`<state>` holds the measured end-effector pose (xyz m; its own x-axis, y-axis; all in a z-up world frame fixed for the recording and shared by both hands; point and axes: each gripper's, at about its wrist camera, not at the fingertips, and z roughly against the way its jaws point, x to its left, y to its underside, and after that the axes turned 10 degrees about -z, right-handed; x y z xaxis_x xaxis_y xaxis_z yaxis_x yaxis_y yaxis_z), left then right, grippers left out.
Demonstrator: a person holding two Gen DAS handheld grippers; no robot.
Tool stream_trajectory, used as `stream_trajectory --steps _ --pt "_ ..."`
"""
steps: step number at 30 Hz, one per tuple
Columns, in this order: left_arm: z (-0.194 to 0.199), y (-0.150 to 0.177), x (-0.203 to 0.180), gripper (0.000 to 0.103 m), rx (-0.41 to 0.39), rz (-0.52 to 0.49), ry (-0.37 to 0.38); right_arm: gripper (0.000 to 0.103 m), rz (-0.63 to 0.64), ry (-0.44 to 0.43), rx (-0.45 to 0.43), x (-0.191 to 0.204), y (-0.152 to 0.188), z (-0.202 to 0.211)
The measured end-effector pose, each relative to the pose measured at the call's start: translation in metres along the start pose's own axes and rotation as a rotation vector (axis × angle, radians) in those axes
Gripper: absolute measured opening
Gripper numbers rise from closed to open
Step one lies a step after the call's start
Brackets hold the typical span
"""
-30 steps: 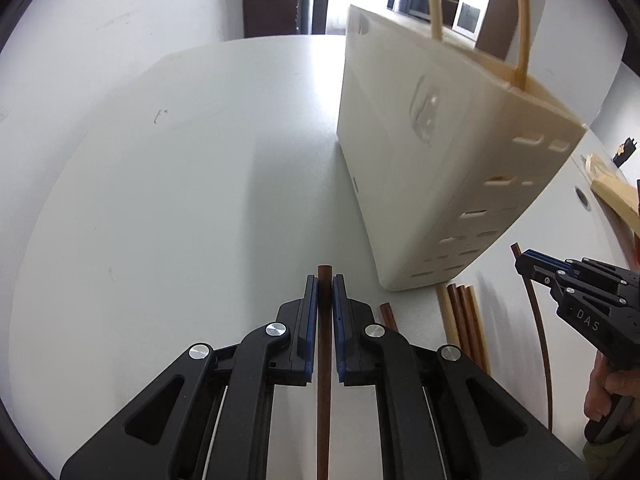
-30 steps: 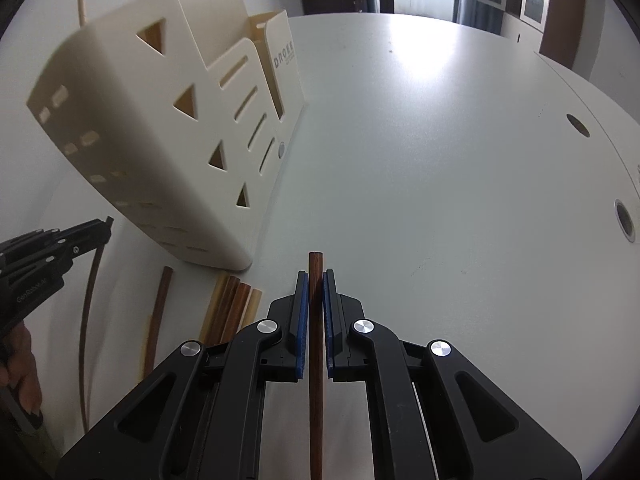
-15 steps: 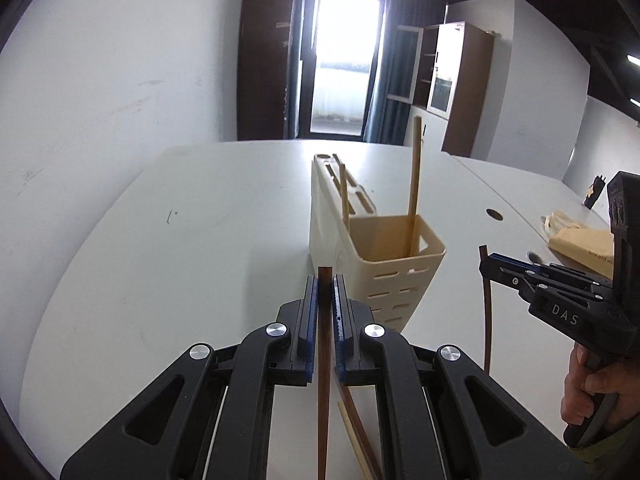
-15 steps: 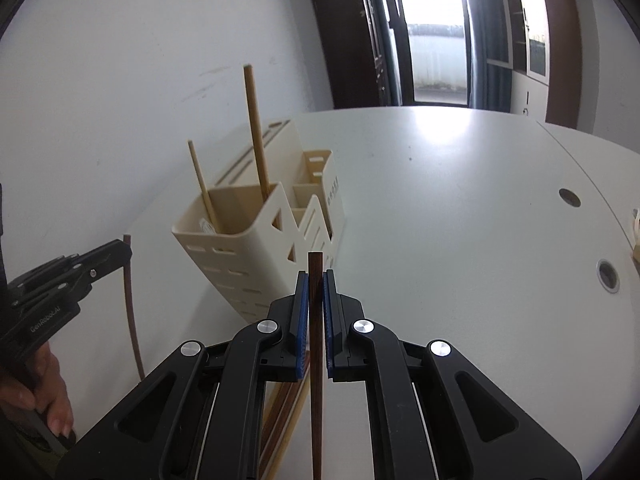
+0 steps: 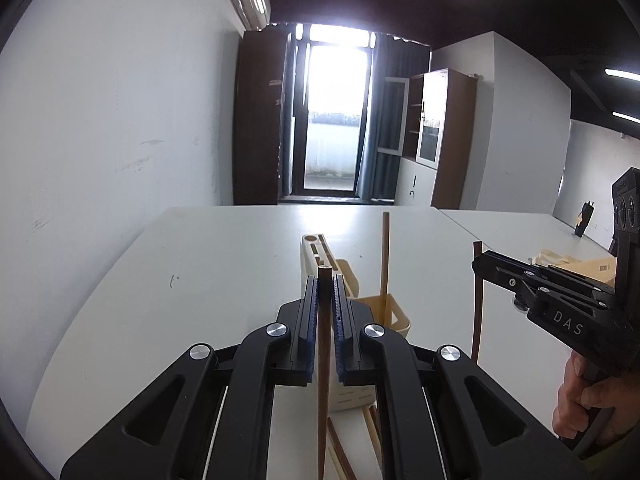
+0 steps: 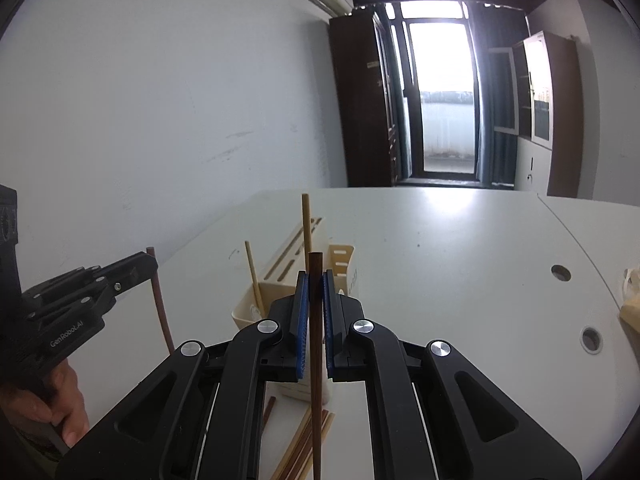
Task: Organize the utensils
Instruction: 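Lift the dark brown chopsticks with both tools and lower them into the holder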
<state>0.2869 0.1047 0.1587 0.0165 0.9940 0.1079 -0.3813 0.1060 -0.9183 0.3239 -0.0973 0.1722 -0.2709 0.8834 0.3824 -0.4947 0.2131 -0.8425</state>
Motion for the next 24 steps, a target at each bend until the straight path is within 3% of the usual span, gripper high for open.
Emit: stream_trajectory --steps 10,24 --pt "0.019 -0.028 -0.003 0.007 -0.174 0.017 -0.032 0.008 0.041 -0.075 -0.173 0.005 -0.018 0.018" --pt "0.060 -0.035 -0.015 0.007 -0.562 0.062 -0.106 0.008 0.072 -0.253 -0.564 0.004 -0.021 0.061"
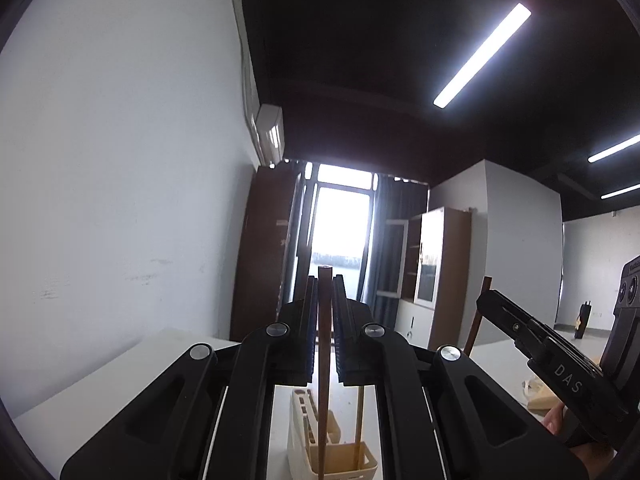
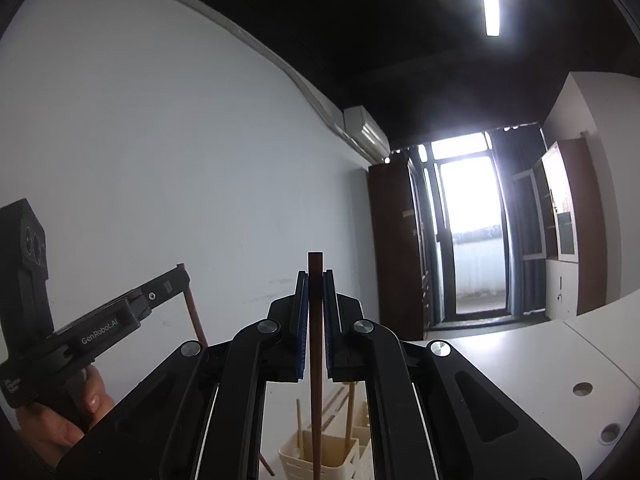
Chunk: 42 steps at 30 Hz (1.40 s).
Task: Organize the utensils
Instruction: 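Lift the dark brown chopsticks with both tools and lower them into the holder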
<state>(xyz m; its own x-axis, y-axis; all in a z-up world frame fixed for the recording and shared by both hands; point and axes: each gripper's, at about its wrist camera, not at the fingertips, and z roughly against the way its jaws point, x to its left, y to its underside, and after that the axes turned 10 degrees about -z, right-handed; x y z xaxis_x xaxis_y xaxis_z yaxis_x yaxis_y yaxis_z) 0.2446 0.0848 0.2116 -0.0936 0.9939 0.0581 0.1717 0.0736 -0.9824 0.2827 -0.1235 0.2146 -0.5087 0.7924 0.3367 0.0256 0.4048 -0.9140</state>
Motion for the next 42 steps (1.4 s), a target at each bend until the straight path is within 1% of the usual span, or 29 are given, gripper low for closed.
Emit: stream_trajectory --steps 2,6,9,12,14,17,20,24,31,34,35,38,40,42 --pt "0.007 -0.003 -0.003 0.007 -0.055 -0.001 -0.002 0.008 -0.002 -0.015 -0.057 -0.001 -0.001 0.005" --pt "0.012 -0.004 -0.011 0.007 -0.136 0.000 -0.007 0.008 -0.012 -0.029 -0.131 -0.009 -0.001 0.009" --pt "0.007 0.000 -0.016 0.007 -0.163 0.001 -0.010 0.008 -0.017 -0.037 -0.176 -0.014 0.001 0.007" --pt "-0.008 0.007 -0.018 0.007 -0.148 0.004 -0.010 0.008 -0.015 -0.032 -0.194 -0.016 0.007 0.004" --pt "-0.019 0.012 -0.019 0.007 -0.121 -0.001 -0.011 0.008 -0.011 -0.009 -0.199 -0.019 0.010 -0.001" --pt "-0.039 0.021 -0.019 0.007 -0.069 -0.017 -0.008 0.008 -0.017 0.003 -0.171 -0.024 0.017 -0.015" --pt "-0.055 0.031 -0.023 0.007 0.009 -0.049 0.010 0.008 -0.022 0.016 -0.130 -0.030 0.022 -0.026" --pt "-0.067 0.039 -0.024 0.007 0.095 -0.068 0.011 0.008 -0.021 0.038 -0.054 -0.033 0.032 -0.040" --pt "-0.076 0.051 -0.010 0.007 0.203 -0.039 0.052 0.008 -0.010 0.059 0.059 -0.030 0.044 -0.053" --pt "-0.081 0.057 -0.010 0.007 0.254 -0.049 0.072 0.008 -0.016 0.050 0.091 -0.029 0.048 -0.054" --pt "-0.082 0.059 -0.009 0.007 0.266 -0.040 0.079 0.008 -0.013 0.057 0.096 -0.028 0.051 -0.053" --pt "-0.089 0.066 -0.006 0.007 0.308 -0.024 0.101 0.008 0.012 0.082 0.150 -0.025 0.057 -0.060" --pt "-0.093 0.071 -0.001 0.007 0.333 -0.010 0.106 0.008 0.014 0.085 0.173 -0.025 0.061 -0.063" --pt "-0.097 0.076 0.003 0.007 0.358 -0.001 0.108 0.008 0.012 0.092 0.178 -0.026 0.063 -0.063"
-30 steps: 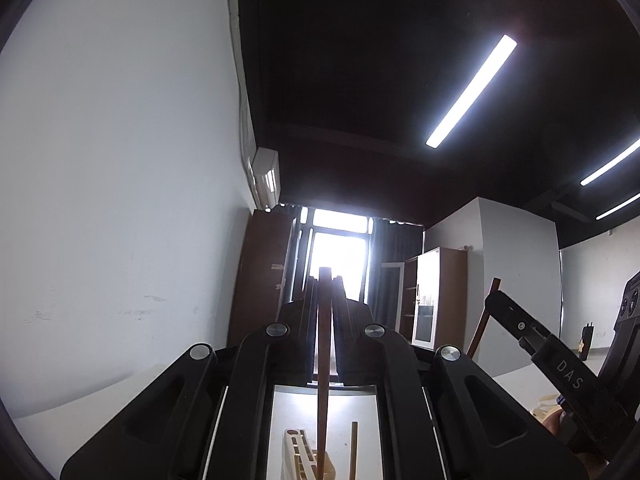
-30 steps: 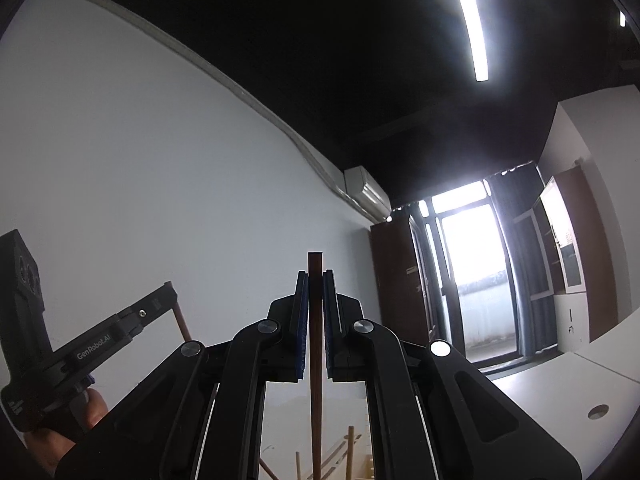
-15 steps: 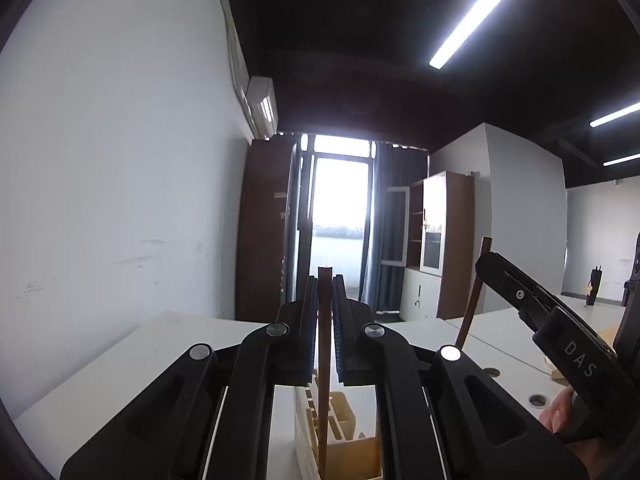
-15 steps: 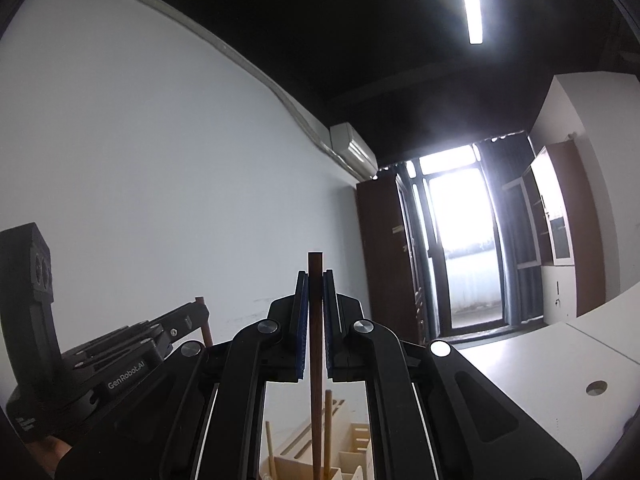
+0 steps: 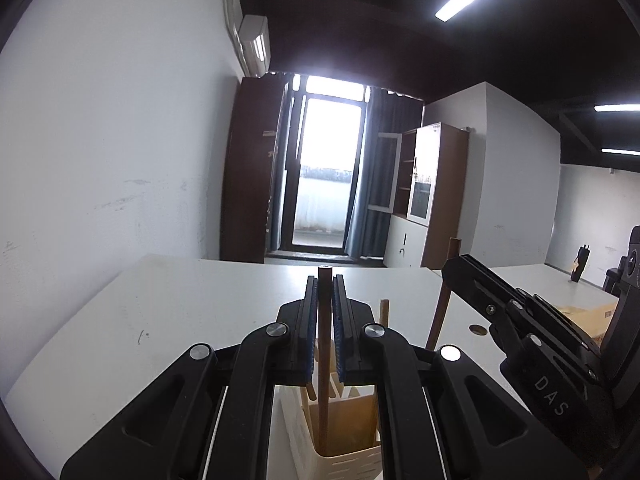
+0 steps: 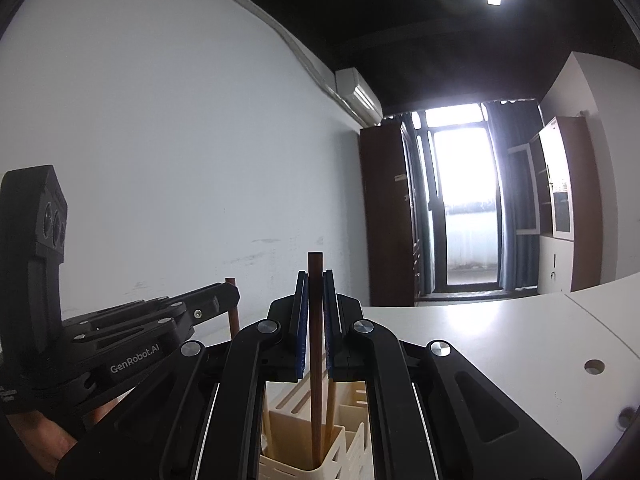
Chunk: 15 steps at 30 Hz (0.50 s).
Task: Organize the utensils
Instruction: 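Lift the dark brown chopsticks with both tools and lower them into the holder, then open both tools to release the dark chopsticks in the holder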
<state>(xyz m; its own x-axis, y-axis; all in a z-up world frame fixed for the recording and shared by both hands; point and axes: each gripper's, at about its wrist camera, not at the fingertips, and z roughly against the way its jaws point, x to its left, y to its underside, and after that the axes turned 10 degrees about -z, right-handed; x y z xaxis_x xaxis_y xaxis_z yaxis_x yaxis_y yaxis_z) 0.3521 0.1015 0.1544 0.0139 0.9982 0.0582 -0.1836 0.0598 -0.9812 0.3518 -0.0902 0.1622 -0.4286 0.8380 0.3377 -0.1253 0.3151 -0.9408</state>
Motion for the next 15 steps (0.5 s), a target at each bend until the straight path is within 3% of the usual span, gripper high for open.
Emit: stream_trajectory --steps 15 --pt "-0.019 0.012 0.013 0.007 0.075 0.011 0.006 0.008 -0.027 0.028 0.138 -0.013 0.013 -0.019"
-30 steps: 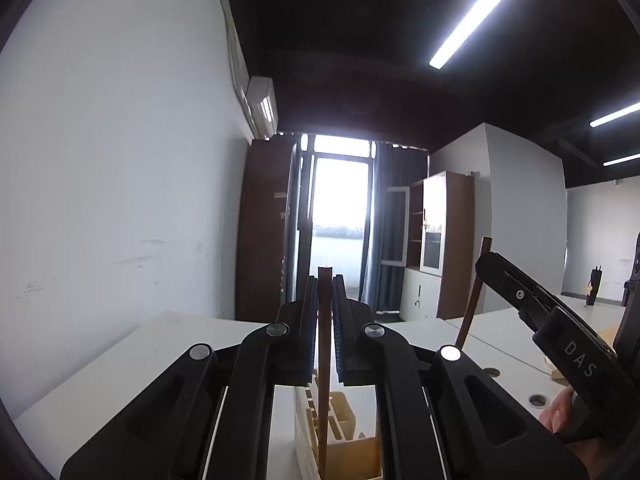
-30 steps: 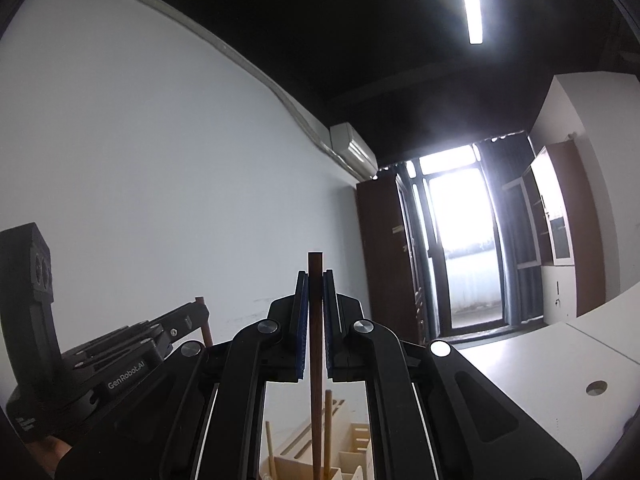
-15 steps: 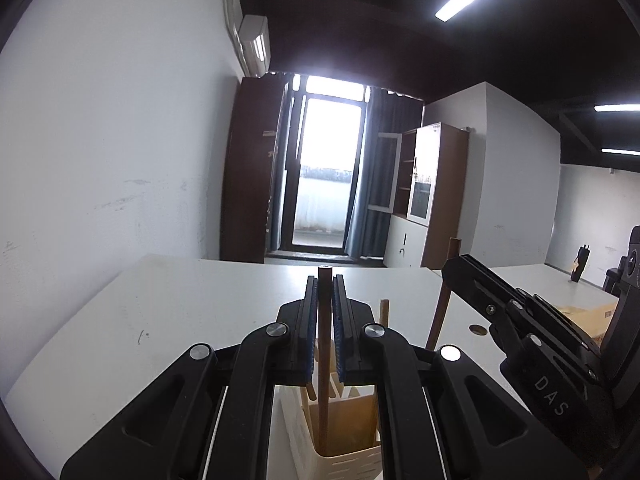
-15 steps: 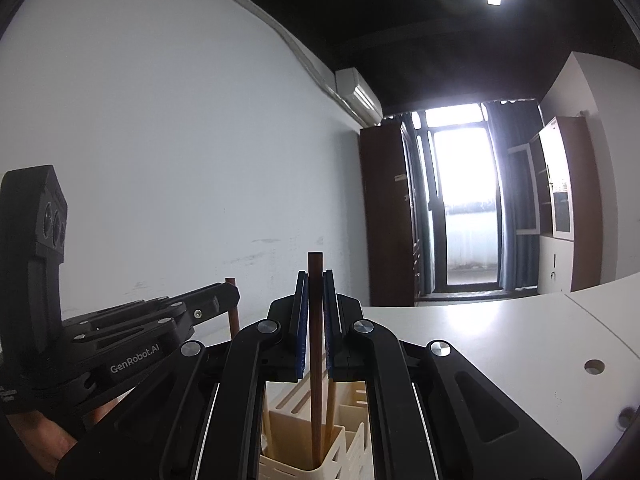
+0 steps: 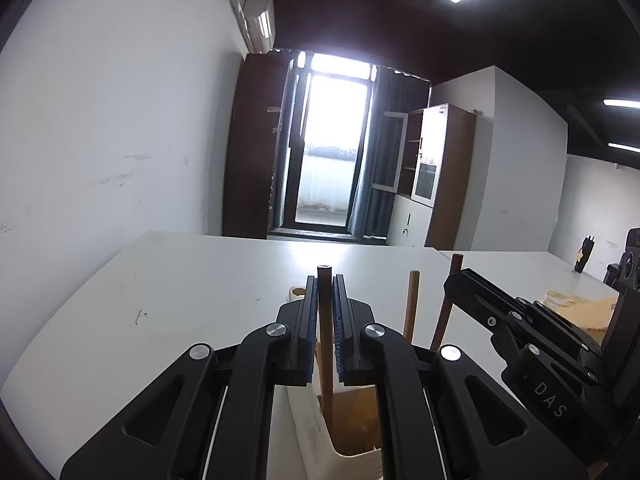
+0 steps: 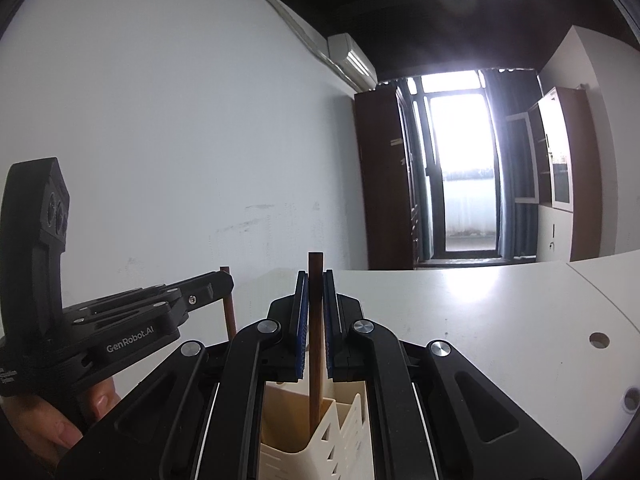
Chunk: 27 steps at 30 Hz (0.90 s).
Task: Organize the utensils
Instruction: 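Open both tools to release the dark chopsticks in the holder, then withdraw both open tools up and away from the holder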
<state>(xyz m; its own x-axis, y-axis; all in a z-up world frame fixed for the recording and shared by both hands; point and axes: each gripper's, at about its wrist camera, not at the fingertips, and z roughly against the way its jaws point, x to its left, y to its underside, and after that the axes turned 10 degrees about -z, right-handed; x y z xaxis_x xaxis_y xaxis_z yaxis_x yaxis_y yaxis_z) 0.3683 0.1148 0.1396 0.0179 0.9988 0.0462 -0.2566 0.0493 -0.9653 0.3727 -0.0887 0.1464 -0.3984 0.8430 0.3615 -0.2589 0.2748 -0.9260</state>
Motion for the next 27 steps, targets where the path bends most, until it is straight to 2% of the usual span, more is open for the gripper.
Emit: stream_trajectory --steps 8,10,12,16,21,27 --pt "0.000 -0.005 0.003 0.007 -0.008 0.017 0.012 0.008 -0.003 0.020 0.024 -0.002 -0.001 -0.005" --pt "0.005 -0.006 0.007 0.010 -0.023 0.027 0.011 0.008 -0.015 0.016 0.022 -0.003 -0.003 -0.005" --pt "0.009 -0.007 0.009 0.018 -0.033 0.031 0.018 0.009 -0.014 0.025 0.013 -0.003 -0.004 -0.003" --pt "0.019 -0.011 0.010 0.027 -0.052 0.026 0.022 0.025 -0.022 0.025 0.007 -0.004 -0.007 0.000" --pt "0.028 -0.012 0.008 0.032 -0.042 0.011 0.023 0.025 -0.025 0.042 0.010 -0.006 -0.008 0.002" --pt "0.039 -0.012 0.001 0.041 -0.013 -0.019 0.006 0.033 -0.039 0.076 0.008 -0.009 -0.009 0.008"
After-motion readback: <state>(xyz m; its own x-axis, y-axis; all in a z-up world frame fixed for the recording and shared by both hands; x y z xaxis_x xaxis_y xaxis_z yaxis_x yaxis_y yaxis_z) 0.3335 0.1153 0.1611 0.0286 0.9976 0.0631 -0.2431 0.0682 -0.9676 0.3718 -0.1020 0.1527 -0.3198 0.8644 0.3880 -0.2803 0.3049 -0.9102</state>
